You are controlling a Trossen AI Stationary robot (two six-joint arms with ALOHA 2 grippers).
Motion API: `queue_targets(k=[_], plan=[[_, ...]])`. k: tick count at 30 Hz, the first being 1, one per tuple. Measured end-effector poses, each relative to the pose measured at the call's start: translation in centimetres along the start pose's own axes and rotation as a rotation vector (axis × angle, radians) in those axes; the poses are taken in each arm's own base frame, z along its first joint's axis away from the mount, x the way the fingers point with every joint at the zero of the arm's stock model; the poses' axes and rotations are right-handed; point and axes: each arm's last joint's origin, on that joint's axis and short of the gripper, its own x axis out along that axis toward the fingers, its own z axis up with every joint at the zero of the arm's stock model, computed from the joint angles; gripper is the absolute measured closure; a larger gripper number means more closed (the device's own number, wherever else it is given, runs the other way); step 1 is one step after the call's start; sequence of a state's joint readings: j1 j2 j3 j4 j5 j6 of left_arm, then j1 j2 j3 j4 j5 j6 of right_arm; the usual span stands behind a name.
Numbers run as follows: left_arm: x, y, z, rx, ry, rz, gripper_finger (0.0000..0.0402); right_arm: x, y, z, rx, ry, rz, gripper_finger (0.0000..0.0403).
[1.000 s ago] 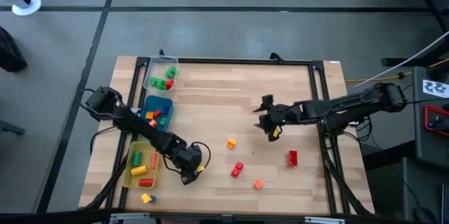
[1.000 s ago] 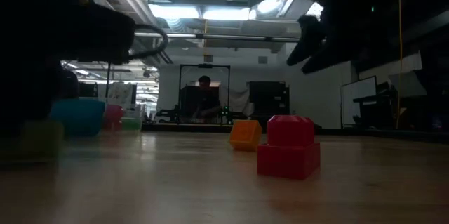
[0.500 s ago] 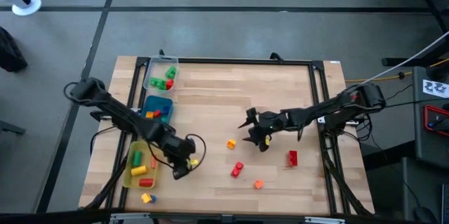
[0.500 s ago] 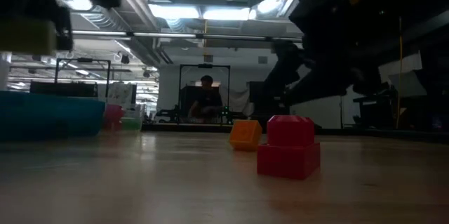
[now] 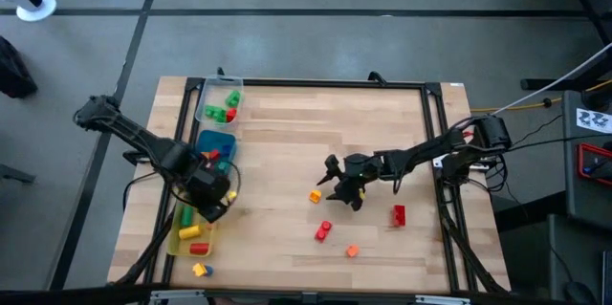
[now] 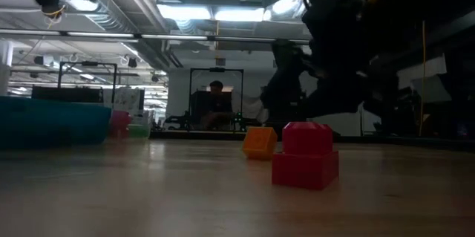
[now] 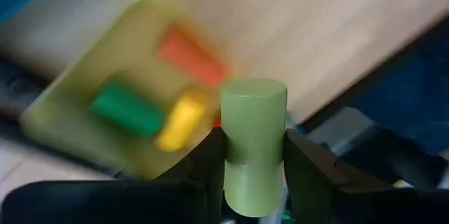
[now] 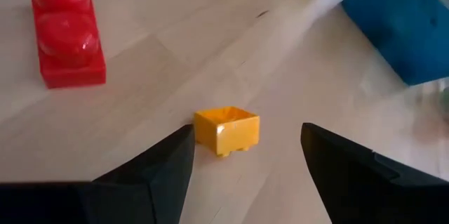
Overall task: Sort blocks by size
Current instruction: Put the light green cylindrical block into the yellow bin, then put the top yellow 4 stud game piece into the blue bin
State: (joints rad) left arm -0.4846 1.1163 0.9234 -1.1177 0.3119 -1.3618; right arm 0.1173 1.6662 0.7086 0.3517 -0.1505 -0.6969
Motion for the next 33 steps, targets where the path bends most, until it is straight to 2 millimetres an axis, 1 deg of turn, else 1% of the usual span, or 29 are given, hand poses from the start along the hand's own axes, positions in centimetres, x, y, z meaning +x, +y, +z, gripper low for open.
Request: queue_targets(k=[3,5,8,13,16,20,23,29,33], plan=[[0.0,1.0,-0.8,-0.080,0.025,0.108,0.0293,1.1,-0.2,-0.1,-0.022,0.016,0.014,0.0141],[0.0,1.3,-1.1,-0.114,0.031,0.142,0.0292,1.6,-0.2,0.0,-0.036,0.020,0.030,0.0141],[0.2,1.3,-1.5,-0.132,0.033,0.152,0.0291,2.3,-0.4,0.1,-0.039,0.003,0.060,0.0141],[0.5,1.1,-2.0,-0.166,0.016,0.173,0.0291,3.1,-0.7,0.3,-0.034,0.037,0.090,0.0141],[0.6,1.1,-2.3,-0.196,0.011,0.180,0.0290,3.2,-0.6,0.1,-0.044,0.054,0.105,0.0141],[0.7,1.2,-2.5,-0.170,0.014,0.195,0.0287,3.3,-0.5,0.0,-0.050,0.061,0.111,0.0141],[0.7,1.2,-2.4,-0.184,-0.007,0.201,0.0268,3.5,-0.4,-0.2,-0.049,0.067,0.116,0.0141],[0.8,1.5,-2.2,-0.224,-0.072,0.250,0.0217,3.5,-0.5,-0.3,-0.056,0.102,0.079,0.0141],[0.8,1.5,-2.2,-0.224,-0.078,0.254,0.0201,3.5,-0.5,-0.3,-0.066,0.103,0.078,0.0141]])
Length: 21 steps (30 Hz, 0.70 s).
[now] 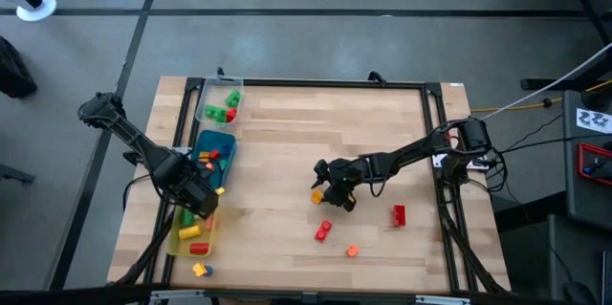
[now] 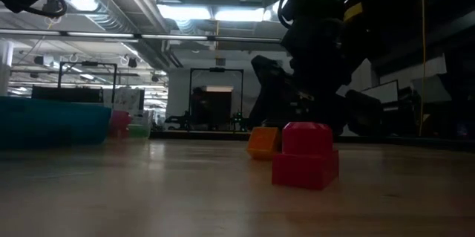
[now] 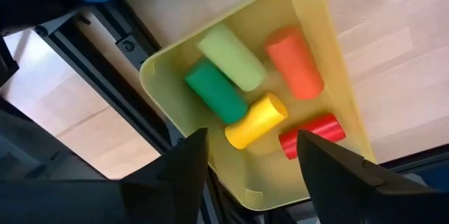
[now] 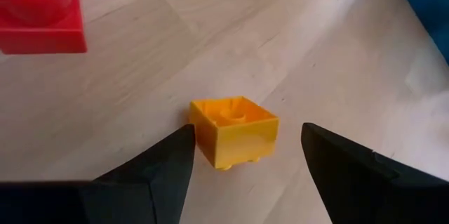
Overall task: Sort blocks by size
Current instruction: Put the top yellow 4 stud game piece into the blue bin
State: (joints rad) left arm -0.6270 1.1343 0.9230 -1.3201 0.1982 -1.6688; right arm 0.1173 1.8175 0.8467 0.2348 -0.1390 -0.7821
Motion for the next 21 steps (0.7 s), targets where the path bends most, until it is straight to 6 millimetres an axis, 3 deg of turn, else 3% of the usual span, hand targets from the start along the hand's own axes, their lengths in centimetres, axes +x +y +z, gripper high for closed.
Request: queue_targets(k=[21], plan=[[0.0,0.0,0.2,0.000,-0.061,-0.008,0.0200,1.7,0.0,-0.1,-0.006,-0.031,0.055,0.0154]])
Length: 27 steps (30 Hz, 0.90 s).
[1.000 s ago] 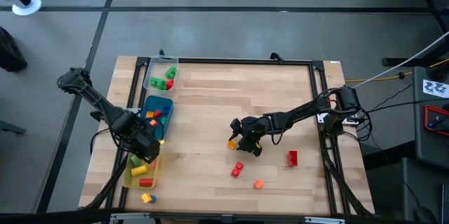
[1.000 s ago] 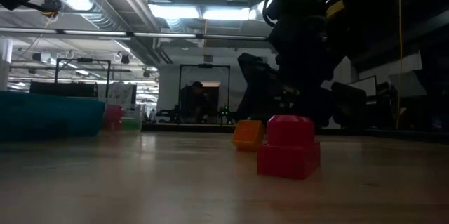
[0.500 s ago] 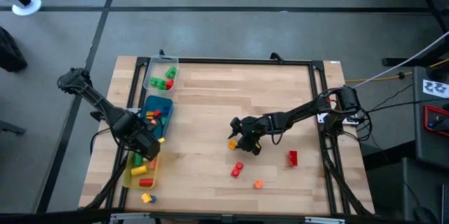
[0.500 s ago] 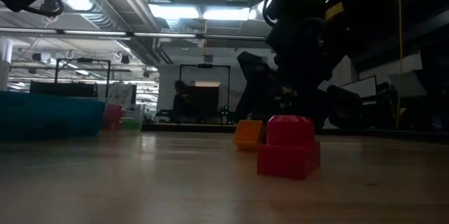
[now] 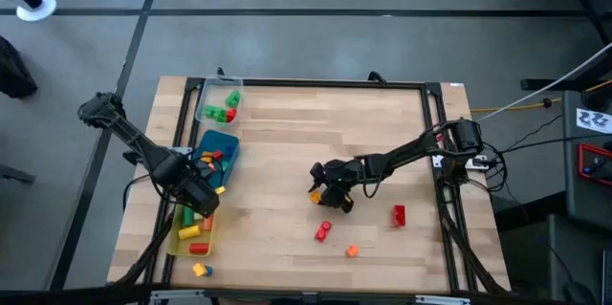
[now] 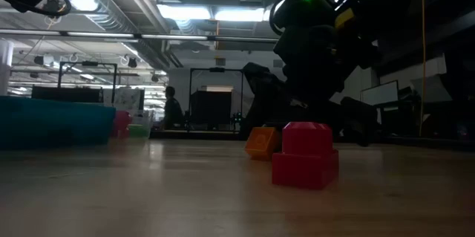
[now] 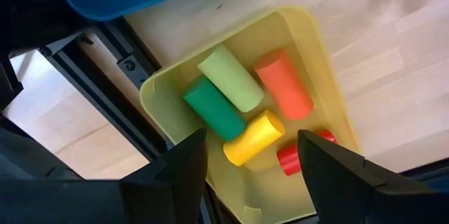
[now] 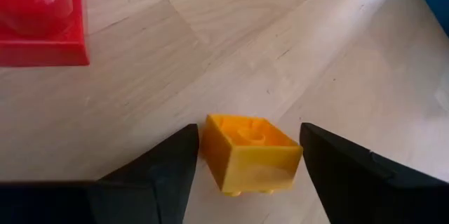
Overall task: Sort blocks by size
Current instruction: Put the top yellow 4 stud game piece into the blue bin
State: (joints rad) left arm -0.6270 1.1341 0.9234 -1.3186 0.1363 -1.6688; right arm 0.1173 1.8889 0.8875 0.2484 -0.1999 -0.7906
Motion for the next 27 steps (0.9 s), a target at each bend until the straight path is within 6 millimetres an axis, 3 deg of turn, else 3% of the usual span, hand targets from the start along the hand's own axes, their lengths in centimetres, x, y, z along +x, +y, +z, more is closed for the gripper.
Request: queue_targets(k=[8,15,20,27], plan=[[0.0,0.0,0.1,0.038,-0.039,-0.004,0.0201,0.2,-0.2,0.1,0.001,0.004,0.008,0.0237],[0.0,-0.1,0.4,0.081,-0.140,-0.017,0.0204,0.2,-0.6,0.4,-0.005,0.023,-0.034,0.0238],[-0.1,-0.6,0.6,0.081,-0.233,-0.069,0.0206,0.1,-2.7,2.3,-0.020,-0.010,-0.121,0.0213],[-0.4,-1.7,1.0,0.096,-0.399,-0.181,0.0206,-0.2,-7.1,6.2,-0.138,-0.018,-0.324,0.0240]])
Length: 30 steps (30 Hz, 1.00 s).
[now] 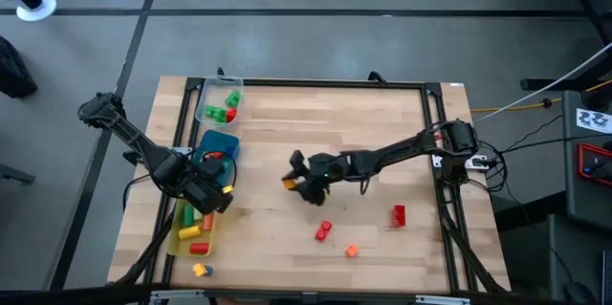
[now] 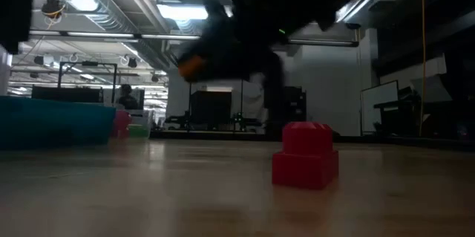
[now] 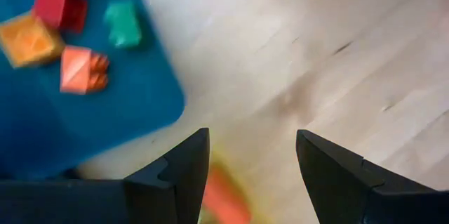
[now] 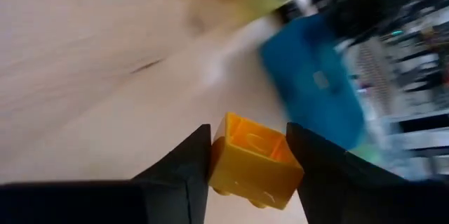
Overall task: Sort blocks by size
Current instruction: Put the top yellow 4 stud game piece into the blue bin
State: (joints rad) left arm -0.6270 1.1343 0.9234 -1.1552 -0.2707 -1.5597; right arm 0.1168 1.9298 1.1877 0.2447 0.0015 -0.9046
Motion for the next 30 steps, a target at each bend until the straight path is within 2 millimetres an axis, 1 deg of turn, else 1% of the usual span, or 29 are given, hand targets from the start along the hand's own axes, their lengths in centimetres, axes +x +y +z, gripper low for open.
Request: queue_targets(k=[3,6,9,15,19,22,25,30], plan=[[0.0,-0.4,0.2,0.040,-0.073,-0.041,0.0206,1.1,-2.0,0.8,-0.042,-0.010,-0.062,0.0238],[-0.1,-0.7,0.4,0.073,-0.139,-0.067,0.0206,2.6,-3.9,1.0,-0.051,-0.017,-0.111,0.0219],[-0.1,-1.0,0.5,0.092,-0.174,-0.088,0.0206,4.4,-5.7,0.3,-0.040,-0.010,-0.151,0.0212],[-0.5,-0.8,0.5,0.094,-0.164,-0.115,0.0206,7.4,-10.0,-1.6,-0.015,-0.023,-0.248,0.0239],[-0.7,-0.8,0.5,0.108,-0.166,-0.135,0.0206,9.4,-12.0,-3.0,-0.007,-0.053,-0.276,0.0238],[-0.8,-0.8,0.6,0.107,-0.167,-0.140,0.0206,10.8,-12.7,-4.0,-0.005,-0.067,-0.287,0.0220],[-0.8,-0.8,0.6,0.120,-0.171,-0.141,0.0206,12.2,-12.6,-4.8,-0.001,-0.084,-0.282,0.0210],[-0.8,-0.7,0.6,0.127,-0.173,-0.140,0.0206,14.2,-11.9,-5.7,-0.006,-0.107,-0.301,0.0227]])
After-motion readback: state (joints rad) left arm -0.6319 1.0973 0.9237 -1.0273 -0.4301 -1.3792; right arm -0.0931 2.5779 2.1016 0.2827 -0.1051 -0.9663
